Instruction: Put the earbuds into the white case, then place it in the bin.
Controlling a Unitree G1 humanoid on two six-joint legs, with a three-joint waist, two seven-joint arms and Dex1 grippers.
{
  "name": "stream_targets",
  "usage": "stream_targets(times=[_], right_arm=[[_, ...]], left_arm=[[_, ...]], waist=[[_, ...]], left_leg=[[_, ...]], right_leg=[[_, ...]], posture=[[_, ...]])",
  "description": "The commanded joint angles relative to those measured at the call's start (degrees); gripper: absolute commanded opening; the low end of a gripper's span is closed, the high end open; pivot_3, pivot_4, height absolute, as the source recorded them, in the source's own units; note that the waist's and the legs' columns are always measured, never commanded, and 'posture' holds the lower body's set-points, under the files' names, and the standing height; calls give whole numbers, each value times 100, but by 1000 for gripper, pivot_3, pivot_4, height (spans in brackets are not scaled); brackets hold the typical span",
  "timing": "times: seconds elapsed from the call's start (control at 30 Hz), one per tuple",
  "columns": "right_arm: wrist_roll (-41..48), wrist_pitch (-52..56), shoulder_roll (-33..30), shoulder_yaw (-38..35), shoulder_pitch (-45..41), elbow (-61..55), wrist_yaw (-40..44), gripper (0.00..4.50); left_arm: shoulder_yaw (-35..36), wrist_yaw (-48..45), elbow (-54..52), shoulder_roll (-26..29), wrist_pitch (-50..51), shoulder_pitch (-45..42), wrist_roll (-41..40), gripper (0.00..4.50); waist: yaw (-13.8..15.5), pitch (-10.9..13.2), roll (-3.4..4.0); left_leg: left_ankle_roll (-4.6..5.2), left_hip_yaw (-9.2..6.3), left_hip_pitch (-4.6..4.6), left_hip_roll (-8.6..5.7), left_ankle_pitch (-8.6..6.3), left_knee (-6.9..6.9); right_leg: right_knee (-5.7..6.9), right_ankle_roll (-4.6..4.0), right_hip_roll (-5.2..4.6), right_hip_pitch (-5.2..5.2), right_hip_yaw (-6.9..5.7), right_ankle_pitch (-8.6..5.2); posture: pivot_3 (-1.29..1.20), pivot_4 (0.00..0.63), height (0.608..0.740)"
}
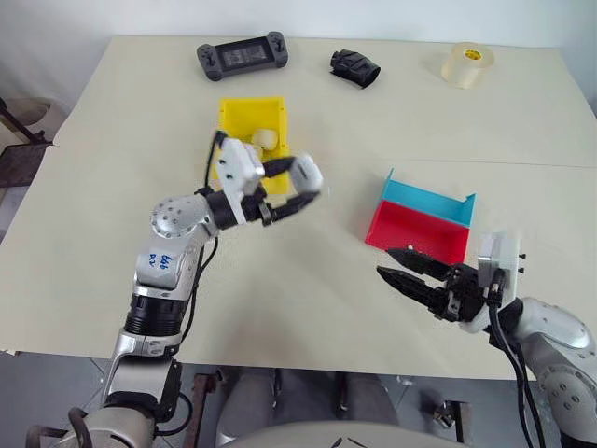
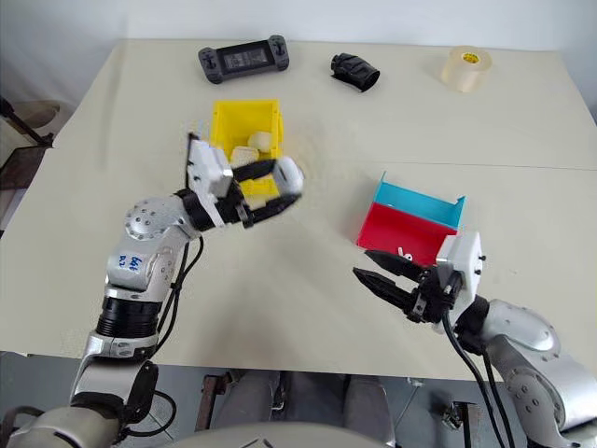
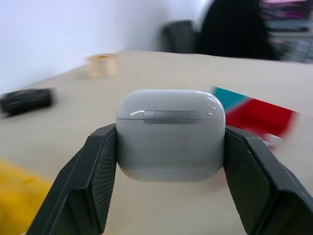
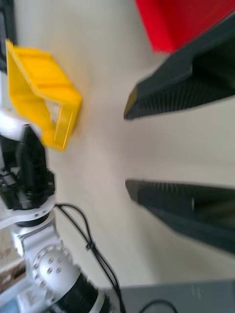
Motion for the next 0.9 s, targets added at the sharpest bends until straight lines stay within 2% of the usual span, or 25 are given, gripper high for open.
stream_targets(times=[0.03, 0.13, 0.33, 0.47, 0.53, 0.57, 0.63, 0.73, 0.9], right_arm=[[-240, -386, 21, -302, 15, -32, -103, 3354], [-334, -461, -34, -360, -94, 58, -115, 4390], [-346, -406, -122, -359, -444, -30, -231, 4468], [-287, -346, -52, -271, -598, -212, -438, 4468], [-267, -326, -20, -225, -621, -281, -520, 4500], [-257, -321, -6, -204, -614, -305, -546, 4500], [-257, -332, 10, -180, -561, -316, -558, 4500], [-244, -349, 7, -197, -518, -281, -554, 4500], [-305, -469, -15, -270, -339, -33, -350, 4500]], left_arm=[[345, 1197, 175, -177, 32, -136, 355, 2803], [378, 1701, 815, -228, -189, -429, 626, 2803], [410, 2289, 2741, -199, -738, -1256, 977, 2803], [353, 2299, 3271, -229, -913, -1564, 1012, 2803], [308, 2108, 3169, -253, -1007, -1544, 937, 3545], [297, 2021, 3021, -293, -1048, -1499, 871, 3765], [236, 1676, 2434, -317, -1113, -1267, 691, 4434], [121, 1349, 1697, -225, -968, -936, 601, 4473], [144, 696, 305, 309, -593, -99, 272, 4473]], waist=[[1, -2, -4], [2, -3, -6], [8, -2, -12], [2, -3, -14], [-4, -3, -14], [-5, -3, -14], [-8, -3, -14], [-10, -3, -14], [-33, -3, -13]], left_leg=[[0, 1, 1, -1, 0, 0], [-2, 1, 3, -1, 1, -1], [-2, 3, 2, -4, 1, -1], [-2, 4, 3, -5, 1, -1], [-3, 4, 3, -4, 1, -1], [-3, 4, 3, -3, 1, -2], [-3, 5, 2, -3, 2, -2], [-3, 5, 2, -2, 1, -3], [-5, 6, 5, 2, 2, -5]], right_leg=[[0, 0, -1, 0, 1, 0], [2, 0, 3, -1, 0, 0], [2, 1, 2, -2, 0, 0], [5, 1, 0, -3, -2, 0], [8, 1, 1, -5, -3, 0], [9, 1, 1, -6, -3, 0], [9, 1, 1, -7, -2, 0], [8, 1, -1, -7, -2, 0], [10, 1, 3, -7, 1, 0]], posture=[[0, 150, 740], [0, 150, 740], [0, 150, 740], [0, 150, 740], [0, 150, 740], [0, 150, 740], [0, 150, 740], [0, 150, 740], [0, 150, 740]])
